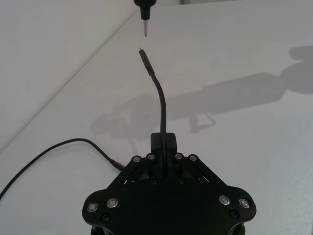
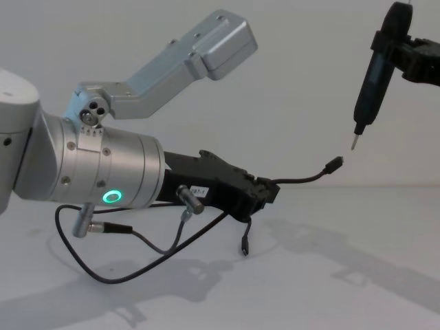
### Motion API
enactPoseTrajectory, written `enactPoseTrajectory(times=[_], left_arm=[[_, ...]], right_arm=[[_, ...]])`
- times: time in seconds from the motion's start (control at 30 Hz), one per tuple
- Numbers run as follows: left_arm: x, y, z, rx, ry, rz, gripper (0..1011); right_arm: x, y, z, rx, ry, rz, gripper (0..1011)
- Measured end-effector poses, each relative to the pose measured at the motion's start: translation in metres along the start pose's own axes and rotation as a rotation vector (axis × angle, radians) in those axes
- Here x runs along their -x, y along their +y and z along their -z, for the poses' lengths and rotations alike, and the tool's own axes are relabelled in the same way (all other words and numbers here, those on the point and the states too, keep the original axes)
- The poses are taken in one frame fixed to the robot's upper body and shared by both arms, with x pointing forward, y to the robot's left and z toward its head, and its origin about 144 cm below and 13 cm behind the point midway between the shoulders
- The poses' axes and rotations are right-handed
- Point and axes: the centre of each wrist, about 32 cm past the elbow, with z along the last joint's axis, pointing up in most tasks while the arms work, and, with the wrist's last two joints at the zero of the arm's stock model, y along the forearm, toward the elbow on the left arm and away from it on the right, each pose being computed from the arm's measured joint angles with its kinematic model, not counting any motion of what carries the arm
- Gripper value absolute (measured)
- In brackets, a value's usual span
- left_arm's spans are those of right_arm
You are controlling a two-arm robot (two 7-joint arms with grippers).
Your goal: Pick up the data cable with the one hand.
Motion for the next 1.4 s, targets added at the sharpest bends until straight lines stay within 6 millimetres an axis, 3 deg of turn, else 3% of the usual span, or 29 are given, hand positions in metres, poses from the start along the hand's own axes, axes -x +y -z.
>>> enactPoseTrajectory(times=[1.4], left_arm=[[-0.0005, 0.0004, -0.0001, 0.003, -0.005, 0.005, 39]], right_arm=[[-0.0012, 0.0053, 0.0096, 0.013, -0.004, -0.02, 279]])
